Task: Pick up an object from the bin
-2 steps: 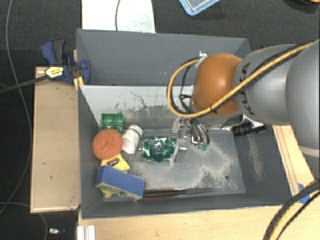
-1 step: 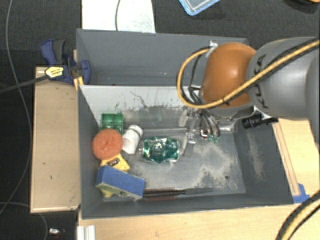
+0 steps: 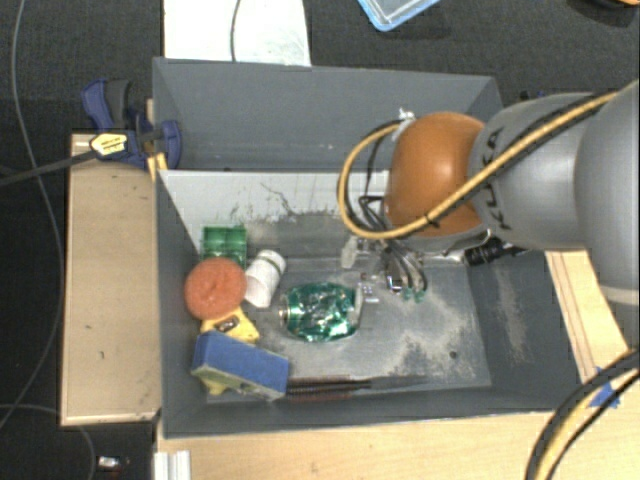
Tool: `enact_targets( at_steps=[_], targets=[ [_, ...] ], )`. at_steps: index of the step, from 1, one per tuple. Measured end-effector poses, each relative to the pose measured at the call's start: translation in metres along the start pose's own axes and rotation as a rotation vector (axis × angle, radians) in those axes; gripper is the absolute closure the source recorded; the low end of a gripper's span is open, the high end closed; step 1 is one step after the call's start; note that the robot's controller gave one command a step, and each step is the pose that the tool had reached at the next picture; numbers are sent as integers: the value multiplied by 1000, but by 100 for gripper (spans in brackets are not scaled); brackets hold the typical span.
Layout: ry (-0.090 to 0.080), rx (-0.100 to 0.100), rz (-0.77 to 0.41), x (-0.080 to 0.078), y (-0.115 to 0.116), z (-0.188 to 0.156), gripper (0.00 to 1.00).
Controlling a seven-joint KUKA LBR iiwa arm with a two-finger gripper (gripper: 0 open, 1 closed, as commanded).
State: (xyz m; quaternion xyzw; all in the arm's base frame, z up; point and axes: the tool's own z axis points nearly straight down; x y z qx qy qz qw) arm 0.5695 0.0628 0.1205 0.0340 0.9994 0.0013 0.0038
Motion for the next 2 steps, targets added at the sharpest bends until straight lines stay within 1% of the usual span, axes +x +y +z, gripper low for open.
enact_targets(
  at_steps=[1, 2],
  targets=[
    [3, 1, 143, -2, 27, 33, 0],
    [5, 2, 157, -1, 44, 44, 0]
  ],
)
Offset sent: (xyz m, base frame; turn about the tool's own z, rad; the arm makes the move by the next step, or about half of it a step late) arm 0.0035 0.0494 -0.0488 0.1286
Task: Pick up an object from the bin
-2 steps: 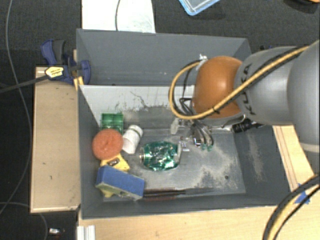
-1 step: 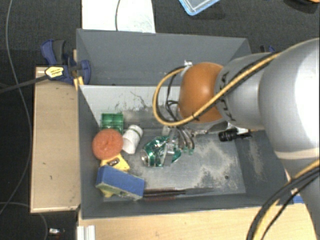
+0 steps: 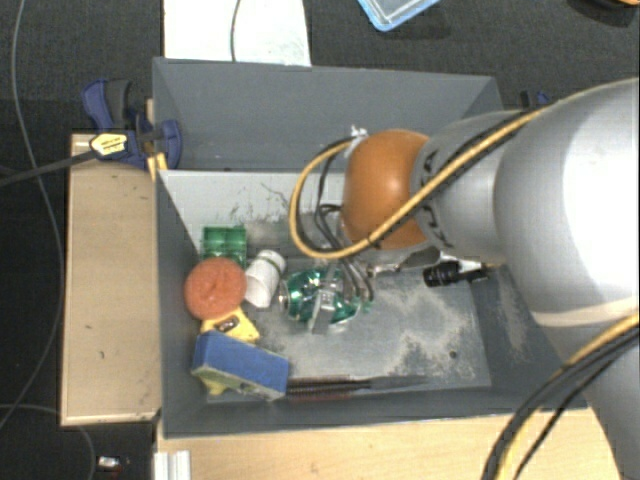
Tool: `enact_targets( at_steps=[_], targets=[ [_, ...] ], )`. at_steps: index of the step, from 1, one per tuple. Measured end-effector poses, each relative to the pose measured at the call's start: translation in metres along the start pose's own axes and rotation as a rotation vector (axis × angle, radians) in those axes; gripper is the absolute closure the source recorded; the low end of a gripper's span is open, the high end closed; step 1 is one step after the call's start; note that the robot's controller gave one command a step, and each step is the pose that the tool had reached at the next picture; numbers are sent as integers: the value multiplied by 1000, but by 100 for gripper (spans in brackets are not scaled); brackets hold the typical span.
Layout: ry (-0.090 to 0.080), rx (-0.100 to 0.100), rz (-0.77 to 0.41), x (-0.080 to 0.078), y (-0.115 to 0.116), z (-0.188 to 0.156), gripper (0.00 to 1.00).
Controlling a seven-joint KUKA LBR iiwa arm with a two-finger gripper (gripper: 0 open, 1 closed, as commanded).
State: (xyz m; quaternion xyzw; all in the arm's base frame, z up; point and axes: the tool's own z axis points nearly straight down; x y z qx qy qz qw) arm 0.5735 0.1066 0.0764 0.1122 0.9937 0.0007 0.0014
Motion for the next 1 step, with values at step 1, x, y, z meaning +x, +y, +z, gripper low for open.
enact_targets(
  at_steps=[1],
  targets=[
    [-4, -2, 63, -16, -18, 4, 0]
  ],
)
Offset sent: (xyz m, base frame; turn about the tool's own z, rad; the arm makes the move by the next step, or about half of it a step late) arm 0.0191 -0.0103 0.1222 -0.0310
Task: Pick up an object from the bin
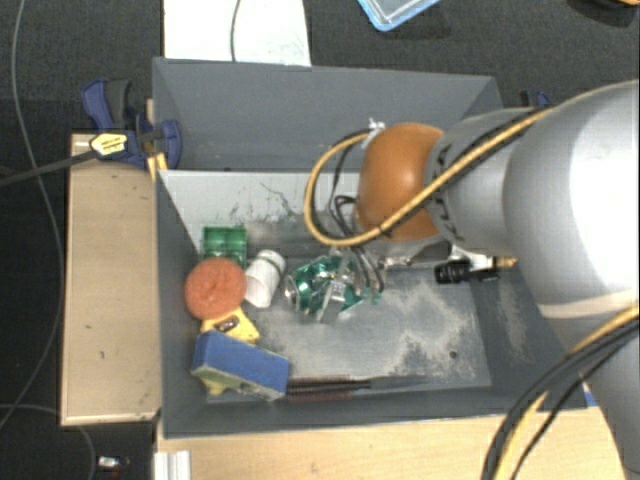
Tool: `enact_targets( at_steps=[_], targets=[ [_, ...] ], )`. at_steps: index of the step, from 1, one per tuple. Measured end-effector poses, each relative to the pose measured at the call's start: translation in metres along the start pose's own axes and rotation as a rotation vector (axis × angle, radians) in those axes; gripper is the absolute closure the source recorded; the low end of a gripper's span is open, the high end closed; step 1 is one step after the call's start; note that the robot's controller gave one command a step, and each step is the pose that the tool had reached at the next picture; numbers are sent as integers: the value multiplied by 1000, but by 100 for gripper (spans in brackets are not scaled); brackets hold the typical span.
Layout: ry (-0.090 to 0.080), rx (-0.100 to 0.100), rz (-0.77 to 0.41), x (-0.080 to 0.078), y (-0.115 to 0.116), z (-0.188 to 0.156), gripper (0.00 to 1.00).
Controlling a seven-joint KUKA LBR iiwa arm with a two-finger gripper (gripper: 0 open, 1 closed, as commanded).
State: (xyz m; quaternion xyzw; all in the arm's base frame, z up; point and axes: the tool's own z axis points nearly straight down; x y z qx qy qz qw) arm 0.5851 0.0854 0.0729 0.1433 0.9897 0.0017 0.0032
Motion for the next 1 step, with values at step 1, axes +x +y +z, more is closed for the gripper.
enact_targets(
  at_steps=[1],
  targets=[
    [-1, -2, -95, -6, 13, -127, 100]
  ],
)
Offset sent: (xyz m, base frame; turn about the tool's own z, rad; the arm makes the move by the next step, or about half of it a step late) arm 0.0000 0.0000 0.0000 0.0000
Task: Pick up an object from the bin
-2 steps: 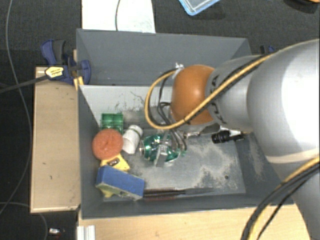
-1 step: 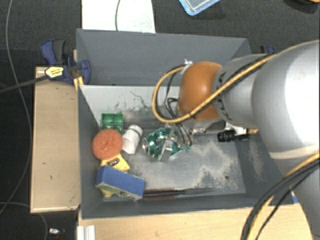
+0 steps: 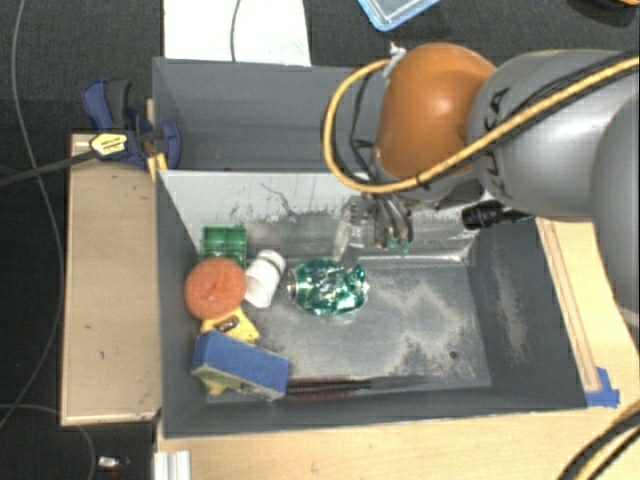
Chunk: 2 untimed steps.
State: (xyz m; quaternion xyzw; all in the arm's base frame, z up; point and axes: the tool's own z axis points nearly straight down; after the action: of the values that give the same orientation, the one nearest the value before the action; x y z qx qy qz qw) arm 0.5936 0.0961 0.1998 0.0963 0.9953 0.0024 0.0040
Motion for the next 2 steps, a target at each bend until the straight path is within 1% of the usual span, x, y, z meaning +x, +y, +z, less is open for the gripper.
enact_targets(
  at_steps=[1, 2],
  targets=[
    [0, 0, -1, 0, 0, 0, 100],
    [-3, -2, 134, 6, 3, 45, 100]
  ],
)
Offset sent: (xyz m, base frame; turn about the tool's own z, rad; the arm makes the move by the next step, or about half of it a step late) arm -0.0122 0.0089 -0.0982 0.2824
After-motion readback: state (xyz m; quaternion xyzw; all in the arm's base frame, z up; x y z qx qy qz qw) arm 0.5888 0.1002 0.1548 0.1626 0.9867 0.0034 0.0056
